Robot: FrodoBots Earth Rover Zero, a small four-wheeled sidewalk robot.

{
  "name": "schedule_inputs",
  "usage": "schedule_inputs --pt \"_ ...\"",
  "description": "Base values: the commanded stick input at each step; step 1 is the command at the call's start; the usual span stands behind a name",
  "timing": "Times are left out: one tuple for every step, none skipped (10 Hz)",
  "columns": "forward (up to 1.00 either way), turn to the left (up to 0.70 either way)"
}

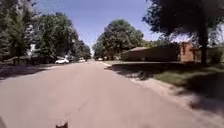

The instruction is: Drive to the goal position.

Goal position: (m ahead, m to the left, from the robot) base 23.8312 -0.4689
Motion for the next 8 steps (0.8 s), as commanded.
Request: schedule_inputs --pt "0.70 0.00" --pt "0.70 0.00" --pt "0.70 0.00" --pt "0.70 0.00" --pt "0.70 0.00" --pt "0.70 0.00" --pt "0.70 0.00" --pt "0.70 0.00"
